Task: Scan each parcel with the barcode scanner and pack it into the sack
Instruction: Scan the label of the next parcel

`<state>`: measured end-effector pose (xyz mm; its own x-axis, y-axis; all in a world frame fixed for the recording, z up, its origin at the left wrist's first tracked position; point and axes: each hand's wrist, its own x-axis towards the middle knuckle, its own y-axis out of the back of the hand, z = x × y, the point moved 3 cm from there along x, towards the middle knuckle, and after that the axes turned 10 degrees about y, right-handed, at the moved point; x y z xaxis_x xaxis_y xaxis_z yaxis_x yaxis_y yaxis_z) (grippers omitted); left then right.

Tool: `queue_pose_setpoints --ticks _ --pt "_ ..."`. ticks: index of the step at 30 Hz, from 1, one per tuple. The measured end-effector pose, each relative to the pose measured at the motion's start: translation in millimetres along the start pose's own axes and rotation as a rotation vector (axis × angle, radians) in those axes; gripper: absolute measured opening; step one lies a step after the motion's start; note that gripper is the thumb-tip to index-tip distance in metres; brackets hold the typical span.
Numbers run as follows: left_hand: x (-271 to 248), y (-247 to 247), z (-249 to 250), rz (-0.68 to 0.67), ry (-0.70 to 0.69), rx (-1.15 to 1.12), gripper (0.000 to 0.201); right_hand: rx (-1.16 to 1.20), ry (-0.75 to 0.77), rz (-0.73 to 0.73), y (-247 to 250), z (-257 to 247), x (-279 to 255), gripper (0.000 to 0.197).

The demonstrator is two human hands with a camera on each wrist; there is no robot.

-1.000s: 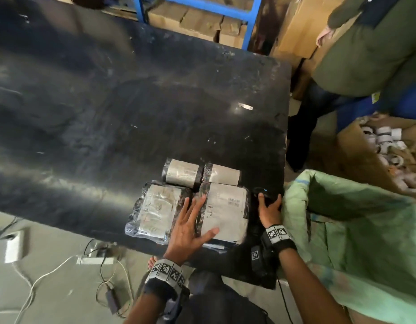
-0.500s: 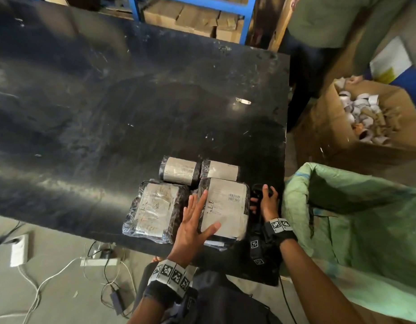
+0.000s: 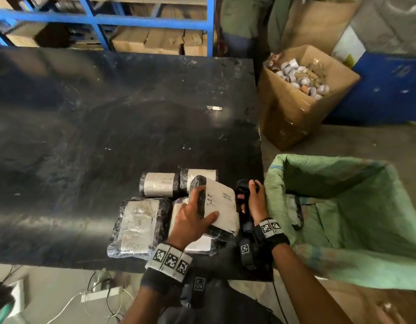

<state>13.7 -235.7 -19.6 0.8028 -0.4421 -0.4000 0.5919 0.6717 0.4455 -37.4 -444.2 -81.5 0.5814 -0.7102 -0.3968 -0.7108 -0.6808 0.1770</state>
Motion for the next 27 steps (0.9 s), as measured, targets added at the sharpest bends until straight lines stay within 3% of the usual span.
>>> queue_pose_setpoints --ticks 4,10,15,20,23,27 --pt "2 7 -4 -0.042 0.025 -0.348 0.062 0.025 0.077 -0.01 5 -28 -9 0.056" --pt "10 16 14 -0.033 -0.089 -0.579 0.068 0.121 0.241 -0.029 24 -94 -27 0.048" --pt "27 25 53 0.191 -0.259 -0.536 0.071 0.219 0.385 -0.138 34 -153 -57 0.048" --pt "36 41 89 0.456 -0.38 -0.377 0.069 0.218 0.438 -0.182 32 -189 -66 0.072" --pt "43 50 96 0.526 -0.42 -0.357 0.069 0.25 0.484 -0.188 30 -202 -63 0.086" --pt "50 57 97 0.564 -0.458 -0.348 0.069 0.256 0.499 -0.222 26 -209 -59 0.081"
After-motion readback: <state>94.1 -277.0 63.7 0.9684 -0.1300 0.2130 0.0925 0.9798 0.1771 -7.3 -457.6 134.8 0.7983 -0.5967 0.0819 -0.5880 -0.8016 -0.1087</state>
